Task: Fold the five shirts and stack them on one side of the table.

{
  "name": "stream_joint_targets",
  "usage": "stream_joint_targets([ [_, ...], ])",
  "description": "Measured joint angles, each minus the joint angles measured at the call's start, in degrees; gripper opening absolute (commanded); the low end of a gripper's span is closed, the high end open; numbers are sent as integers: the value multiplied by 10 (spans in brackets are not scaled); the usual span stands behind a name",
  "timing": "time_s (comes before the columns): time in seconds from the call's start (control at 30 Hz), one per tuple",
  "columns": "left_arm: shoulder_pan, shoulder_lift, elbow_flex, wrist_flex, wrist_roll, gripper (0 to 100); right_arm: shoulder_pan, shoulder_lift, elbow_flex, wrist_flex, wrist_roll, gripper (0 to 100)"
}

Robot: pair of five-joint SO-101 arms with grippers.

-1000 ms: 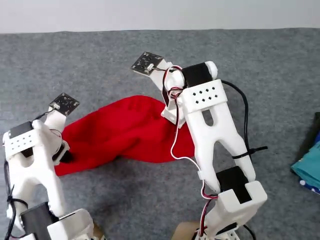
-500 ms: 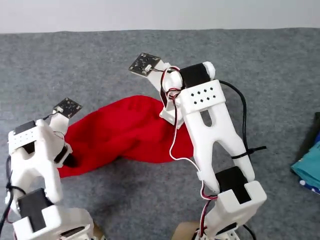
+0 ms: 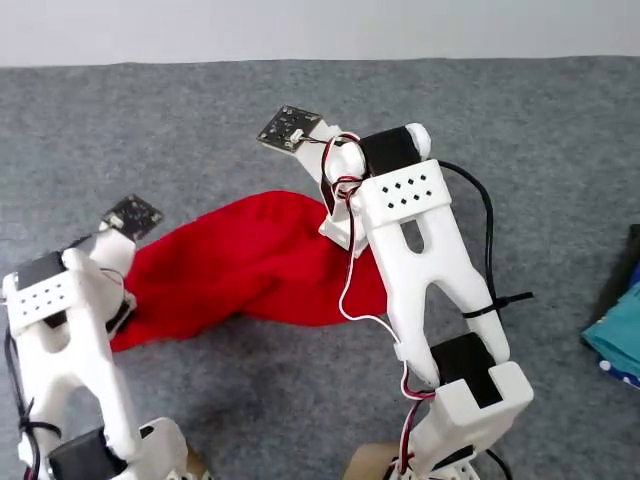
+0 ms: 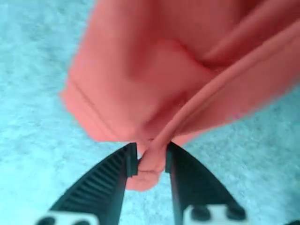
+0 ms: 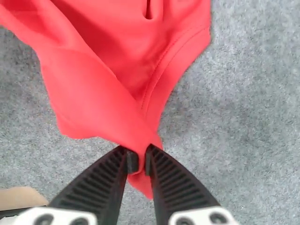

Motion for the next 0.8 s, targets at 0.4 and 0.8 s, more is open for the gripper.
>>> stream_joint_targets([
  [0.4,2,0,81,-73,-5,201,0,0,0,0,0,11],
  [0.8,-16,0,96,-130,-5,202,0,0,0,0,0,11],
])
